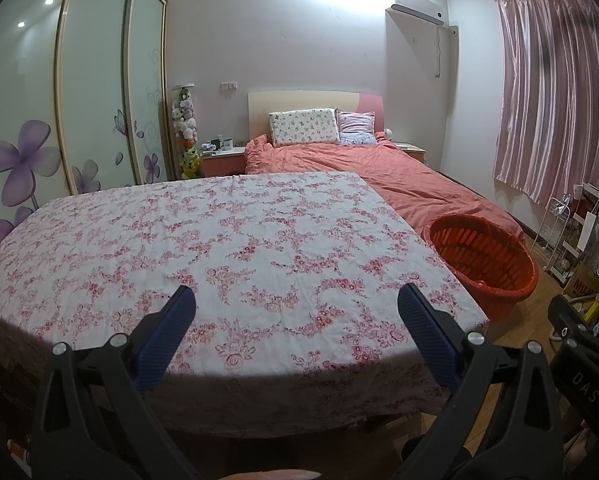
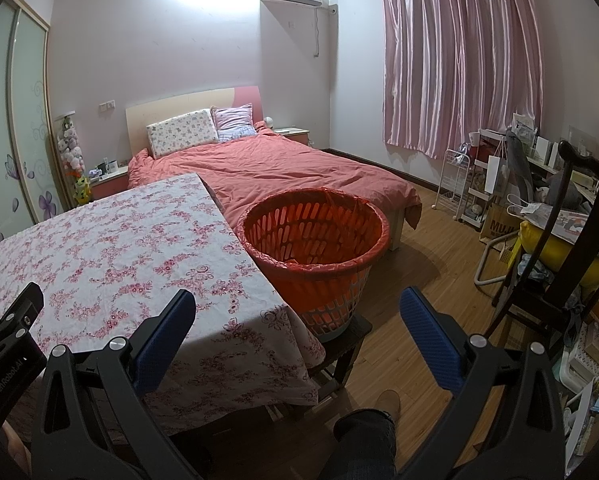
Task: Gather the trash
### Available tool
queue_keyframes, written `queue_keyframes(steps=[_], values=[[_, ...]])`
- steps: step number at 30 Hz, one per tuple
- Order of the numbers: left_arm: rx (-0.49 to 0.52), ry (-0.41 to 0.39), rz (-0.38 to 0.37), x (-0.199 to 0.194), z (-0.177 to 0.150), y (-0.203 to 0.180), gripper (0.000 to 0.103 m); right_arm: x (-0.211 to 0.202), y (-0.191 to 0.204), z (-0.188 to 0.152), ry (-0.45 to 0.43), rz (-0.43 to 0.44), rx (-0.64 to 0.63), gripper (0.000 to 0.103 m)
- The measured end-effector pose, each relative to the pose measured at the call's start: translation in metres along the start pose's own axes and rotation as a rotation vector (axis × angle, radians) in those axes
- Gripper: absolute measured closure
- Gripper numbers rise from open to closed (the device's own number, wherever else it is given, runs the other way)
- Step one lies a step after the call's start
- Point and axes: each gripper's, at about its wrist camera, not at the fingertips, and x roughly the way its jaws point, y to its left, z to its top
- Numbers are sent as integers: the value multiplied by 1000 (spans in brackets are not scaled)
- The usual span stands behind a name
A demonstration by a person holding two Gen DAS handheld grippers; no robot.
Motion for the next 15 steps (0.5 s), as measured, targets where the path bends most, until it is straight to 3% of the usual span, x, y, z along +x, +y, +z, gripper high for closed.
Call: queue_keyframes(steps=[15], values=[[-7, 14, -3, 4, 1, 3, 4, 0, 0, 0, 0, 0, -1, 2]])
